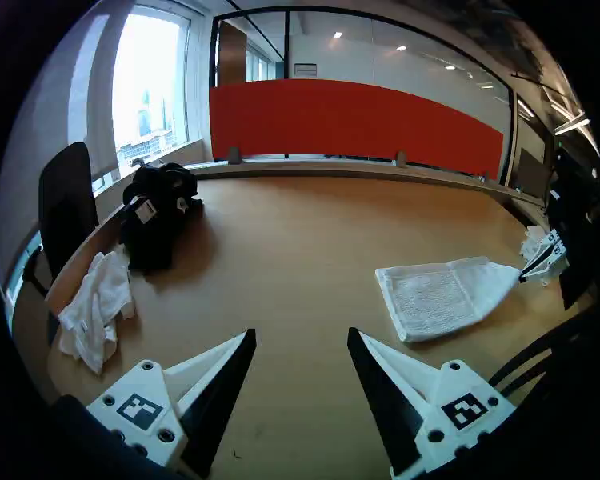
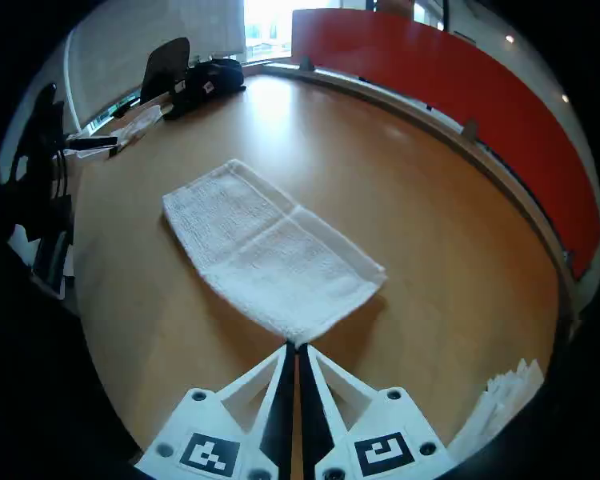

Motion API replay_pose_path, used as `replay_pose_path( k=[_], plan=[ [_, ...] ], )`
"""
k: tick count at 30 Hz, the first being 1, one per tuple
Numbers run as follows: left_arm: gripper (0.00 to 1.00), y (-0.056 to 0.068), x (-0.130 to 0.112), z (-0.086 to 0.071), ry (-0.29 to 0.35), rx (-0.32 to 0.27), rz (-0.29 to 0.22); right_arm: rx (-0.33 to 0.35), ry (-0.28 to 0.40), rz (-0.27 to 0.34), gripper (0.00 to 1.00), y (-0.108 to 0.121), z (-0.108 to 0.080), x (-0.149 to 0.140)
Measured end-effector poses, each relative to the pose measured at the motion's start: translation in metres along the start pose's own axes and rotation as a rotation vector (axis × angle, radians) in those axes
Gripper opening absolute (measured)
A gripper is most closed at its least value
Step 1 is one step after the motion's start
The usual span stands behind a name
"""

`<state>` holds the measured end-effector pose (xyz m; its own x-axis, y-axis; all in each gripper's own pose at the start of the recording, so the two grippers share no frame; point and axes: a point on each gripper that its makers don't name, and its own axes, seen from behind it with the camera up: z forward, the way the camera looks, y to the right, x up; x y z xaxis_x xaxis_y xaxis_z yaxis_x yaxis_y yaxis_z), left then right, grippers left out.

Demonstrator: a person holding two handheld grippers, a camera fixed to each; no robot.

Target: Fold towel

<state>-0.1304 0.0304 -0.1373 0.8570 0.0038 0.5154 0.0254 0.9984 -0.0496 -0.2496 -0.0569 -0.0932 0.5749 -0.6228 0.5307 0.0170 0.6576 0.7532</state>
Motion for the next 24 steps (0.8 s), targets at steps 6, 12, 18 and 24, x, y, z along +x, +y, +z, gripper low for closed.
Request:
replay_pose_path(
  k=[6, 12, 18, 24],
  plan=[
    [0.84, -0.001, 0.0, 0.0, -0.002, -0.002, 0.0, -0.007, 0.006, -0.012, 0.03, 0.004, -0.01, 0.003],
    [0.84, 0.0, 0.0, 0.001, -0.003, -0.005, 0.001, -0.001, 0.017, -0.031, 0.03, 0.003, -0.009, 0.014],
    [0.84, 0.0, 0.0, 0.001, -0.006, -0.005, -0.001, 0.01, 0.039, -0.072, 0.03, -0.002, -0.007, 0.037],
    [0.84, 0.005, -0.003, 0.0, -0.012, -0.015, -0.022, 0.024, 0.081, -0.131, 0.03, -0.008, -0.007, 0.071]
  ],
)
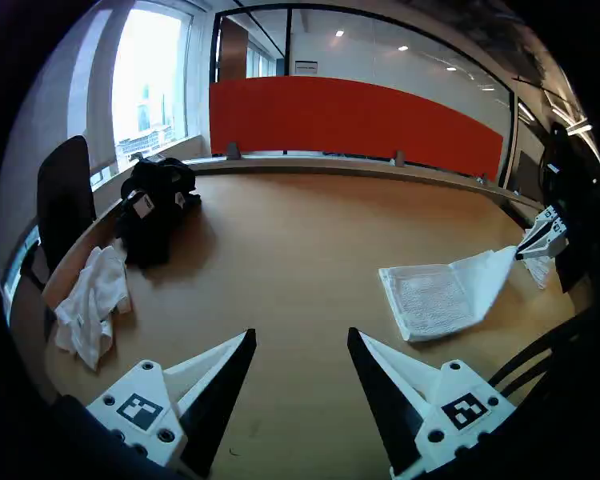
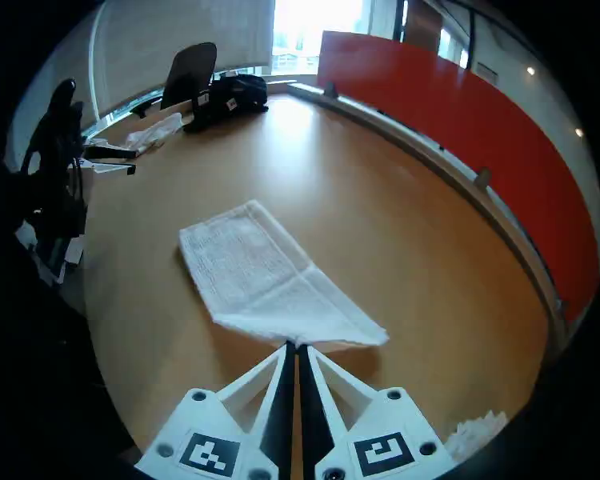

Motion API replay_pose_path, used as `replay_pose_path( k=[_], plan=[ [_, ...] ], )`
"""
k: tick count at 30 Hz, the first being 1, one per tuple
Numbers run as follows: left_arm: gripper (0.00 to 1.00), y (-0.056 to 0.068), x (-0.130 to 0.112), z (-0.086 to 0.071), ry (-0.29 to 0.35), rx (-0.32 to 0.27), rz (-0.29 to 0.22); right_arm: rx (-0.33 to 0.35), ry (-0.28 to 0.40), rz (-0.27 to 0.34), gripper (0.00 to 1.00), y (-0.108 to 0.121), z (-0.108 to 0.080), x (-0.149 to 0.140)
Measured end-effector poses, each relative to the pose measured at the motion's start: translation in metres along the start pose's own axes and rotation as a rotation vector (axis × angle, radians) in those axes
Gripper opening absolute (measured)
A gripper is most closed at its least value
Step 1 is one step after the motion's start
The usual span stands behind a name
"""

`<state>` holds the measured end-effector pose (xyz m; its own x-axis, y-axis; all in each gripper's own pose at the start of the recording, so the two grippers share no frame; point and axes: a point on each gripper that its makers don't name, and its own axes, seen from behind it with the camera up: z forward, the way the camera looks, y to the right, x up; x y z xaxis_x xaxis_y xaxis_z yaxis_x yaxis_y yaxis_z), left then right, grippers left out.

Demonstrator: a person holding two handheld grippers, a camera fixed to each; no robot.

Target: Fold towel

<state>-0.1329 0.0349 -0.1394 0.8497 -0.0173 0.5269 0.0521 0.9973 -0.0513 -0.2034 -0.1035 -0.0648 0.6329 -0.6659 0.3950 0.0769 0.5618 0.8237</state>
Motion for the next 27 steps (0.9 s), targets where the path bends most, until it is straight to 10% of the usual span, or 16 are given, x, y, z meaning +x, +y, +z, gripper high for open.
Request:
replay_pose_path(
  k=[11, 27],
  plan=[
    [0.84, 0.001, -0.002, -0.002, -0.001, 0.002, 0.009, 0.057, 0.081, -0.116, 0.03, -0.017, 0.005, 0.065],
    [0.84, -0.002, -0.004, -0.007, -0.001, 0.007, 0.006, 0.126, 0.076, -0.188, 0.03, -0.034, 0.019, 0.084]
  ],
)
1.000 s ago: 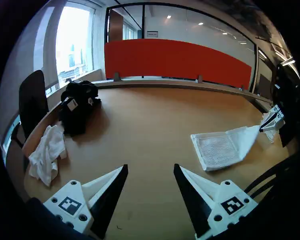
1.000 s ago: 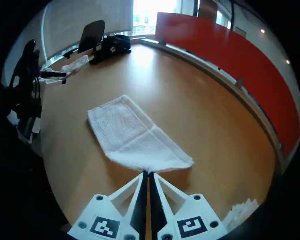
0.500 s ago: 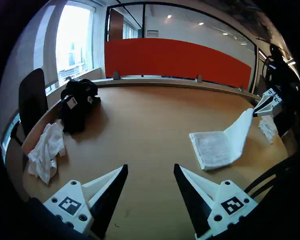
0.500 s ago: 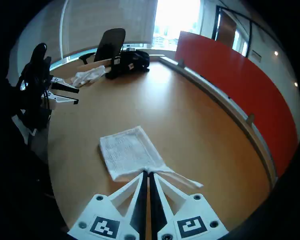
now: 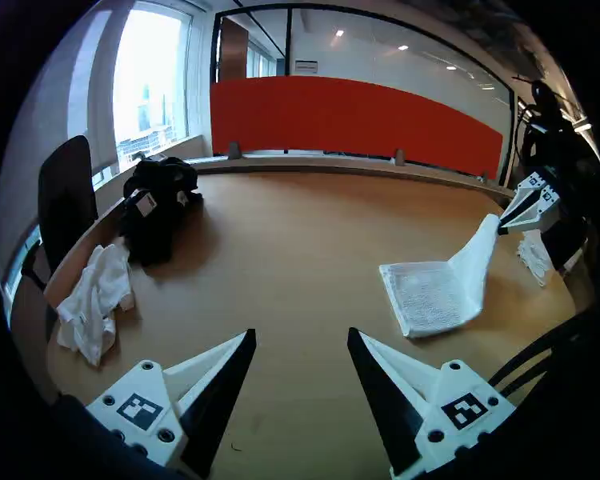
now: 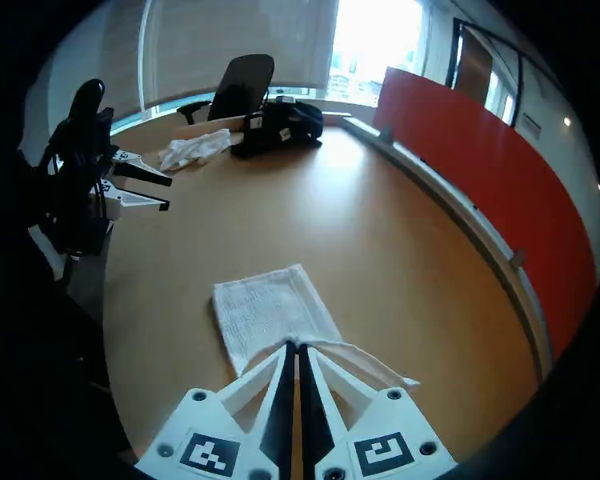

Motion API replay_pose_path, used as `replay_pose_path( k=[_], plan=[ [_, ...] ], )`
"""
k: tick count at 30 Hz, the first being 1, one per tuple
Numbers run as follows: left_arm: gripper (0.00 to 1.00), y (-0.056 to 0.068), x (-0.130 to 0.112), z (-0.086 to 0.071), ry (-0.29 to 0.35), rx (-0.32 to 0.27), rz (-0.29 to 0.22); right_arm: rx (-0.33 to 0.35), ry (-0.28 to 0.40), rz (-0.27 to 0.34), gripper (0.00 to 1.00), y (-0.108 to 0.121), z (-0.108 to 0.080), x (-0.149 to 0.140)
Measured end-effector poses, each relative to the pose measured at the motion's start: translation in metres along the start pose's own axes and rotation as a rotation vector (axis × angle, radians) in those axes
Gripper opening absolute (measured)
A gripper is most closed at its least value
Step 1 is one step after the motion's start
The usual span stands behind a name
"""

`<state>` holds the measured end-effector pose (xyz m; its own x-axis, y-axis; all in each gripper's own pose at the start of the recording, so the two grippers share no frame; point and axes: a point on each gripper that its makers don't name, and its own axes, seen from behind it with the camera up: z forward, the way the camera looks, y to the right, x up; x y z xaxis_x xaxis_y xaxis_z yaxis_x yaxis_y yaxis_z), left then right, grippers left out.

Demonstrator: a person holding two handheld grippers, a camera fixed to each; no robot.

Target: Fold towel

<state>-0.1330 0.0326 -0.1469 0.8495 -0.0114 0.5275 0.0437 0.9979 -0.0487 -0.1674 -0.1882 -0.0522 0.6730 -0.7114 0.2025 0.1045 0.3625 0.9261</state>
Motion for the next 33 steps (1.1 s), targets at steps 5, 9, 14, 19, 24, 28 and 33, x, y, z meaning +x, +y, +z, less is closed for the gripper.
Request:
replay_pose_path(
  k=[5, 9, 14, 19, 24, 28, 33],
  plan=[
    [0.84, -0.003, 0.0, -0.003, 0.004, 0.008, -0.005, 0.039, -0.006, -0.04, 0.03, -0.007, 0.01, 0.008],
    [0.84, -0.007, 0.0, -0.007, 0.008, 0.02, -0.005, 0.086, -0.015, -0.073, 0.03, -0.016, 0.026, 0.016],
    [0.84, -0.012, -0.003, -0.015, 0.008, 0.036, -0.009, 0.165, -0.039, -0.117, 0.03, -0.035, 0.053, 0.022],
    [0.84, -0.017, -0.007, -0.023, 0.007, 0.055, -0.012, 0.245, -0.073, -0.147, 0.03, -0.057, 0.081, 0.021],
    [0.84, -0.021, -0.011, -0.028, 0.005, 0.069, -0.019, 0.298, -0.108, -0.142, 0.03, -0.075, 0.107, 0.011],
    [0.85, -0.022, -0.013, -0.03, 0.003, 0.073, -0.023, 0.32, -0.137, -0.122, 0.03, -0.083, 0.122, 0.001],
    [0.84, -0.022, -0.013, -0.029, 0.003, 0.072, -0.021, 0.324, -0.147, -0.108, 0.03, -0.085, 0.127, -0.002]
  ],
)
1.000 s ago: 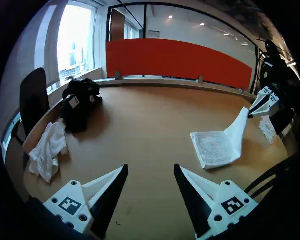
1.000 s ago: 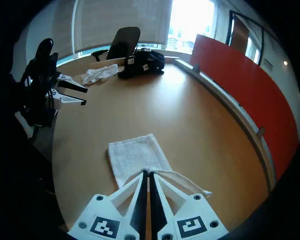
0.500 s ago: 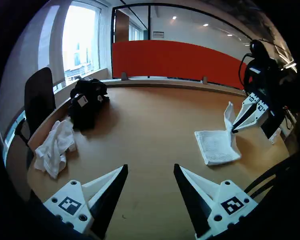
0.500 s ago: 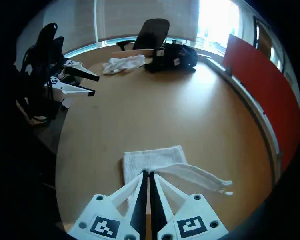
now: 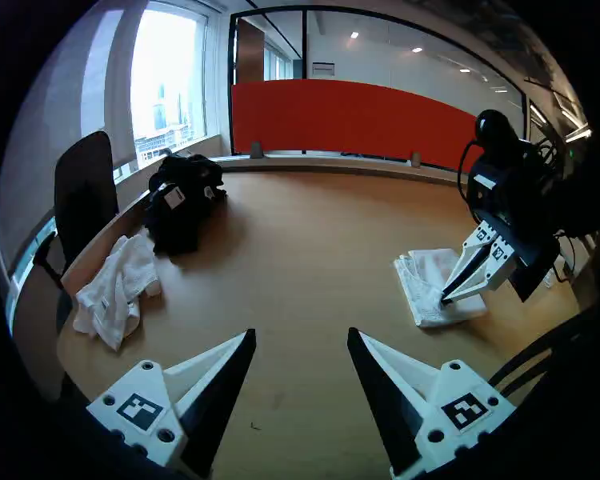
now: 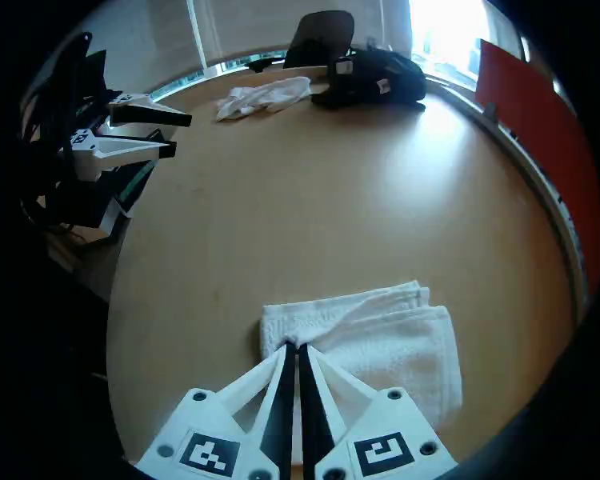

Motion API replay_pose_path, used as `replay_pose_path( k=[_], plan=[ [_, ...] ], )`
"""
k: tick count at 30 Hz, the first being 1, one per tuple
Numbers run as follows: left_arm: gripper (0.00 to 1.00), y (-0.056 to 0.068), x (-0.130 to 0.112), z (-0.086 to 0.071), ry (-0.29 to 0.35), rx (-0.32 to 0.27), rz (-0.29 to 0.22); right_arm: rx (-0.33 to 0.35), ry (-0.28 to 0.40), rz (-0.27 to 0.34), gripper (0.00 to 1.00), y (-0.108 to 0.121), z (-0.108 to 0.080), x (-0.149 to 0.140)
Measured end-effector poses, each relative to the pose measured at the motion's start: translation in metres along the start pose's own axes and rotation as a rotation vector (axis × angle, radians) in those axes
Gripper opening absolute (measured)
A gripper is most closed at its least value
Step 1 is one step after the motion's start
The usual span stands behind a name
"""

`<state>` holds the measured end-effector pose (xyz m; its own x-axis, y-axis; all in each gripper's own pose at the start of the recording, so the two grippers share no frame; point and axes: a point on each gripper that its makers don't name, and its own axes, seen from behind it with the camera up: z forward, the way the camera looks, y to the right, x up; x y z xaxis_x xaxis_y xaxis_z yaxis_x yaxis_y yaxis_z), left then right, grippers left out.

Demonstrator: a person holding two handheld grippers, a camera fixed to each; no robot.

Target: Fold towel

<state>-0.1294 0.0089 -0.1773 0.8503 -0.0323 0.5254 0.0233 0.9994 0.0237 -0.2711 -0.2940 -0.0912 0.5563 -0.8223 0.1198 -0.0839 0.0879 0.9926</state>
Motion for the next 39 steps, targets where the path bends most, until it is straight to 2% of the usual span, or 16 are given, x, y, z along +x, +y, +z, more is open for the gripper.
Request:
replay_pose_path(
  k=[16, 20, 21, 26, 32, 39],
  plan=[
    [0.84, -0.003, -0.001, -0.001, -0.004, -0.003, 0.012, -0.009, -0.01, -0.011, 0.07, 0.0, 0.001, 0.0],
    [0.84, -0.005, -0.001, -0.002, -0.002, 0.001, 0.011, -0.009, -0.009, -0.009, 0.17, 0.0, 0.001, 0.001],
    [0.84, -0.006, -0.001, -0.002, -0.002, 0.002, 0.01, -0.011, -0.008, -0.008, 0.23, 0.001, 0.001, 0.001],
    [0.84, -0.007, -0.001, -0.004, 0.0, 0.006, 0.006, -0.03, -0.013, 0.0, 0.64, 0.004, -0.002, -0.001],
    [0.84, -0.006, -0.001, -0.003, 0.001, 0.004, 0.006, -0.049, 0.002, 0.02, 0.73, 0.004, -0.008, -0.002],
    [0.84, -0.005, -0.001, -0.002, 0.002, -0.001, 0.009, -0.071, 0.015, 0.036, 0.74, 0.004, -0.013, -0.005]
  ],
)
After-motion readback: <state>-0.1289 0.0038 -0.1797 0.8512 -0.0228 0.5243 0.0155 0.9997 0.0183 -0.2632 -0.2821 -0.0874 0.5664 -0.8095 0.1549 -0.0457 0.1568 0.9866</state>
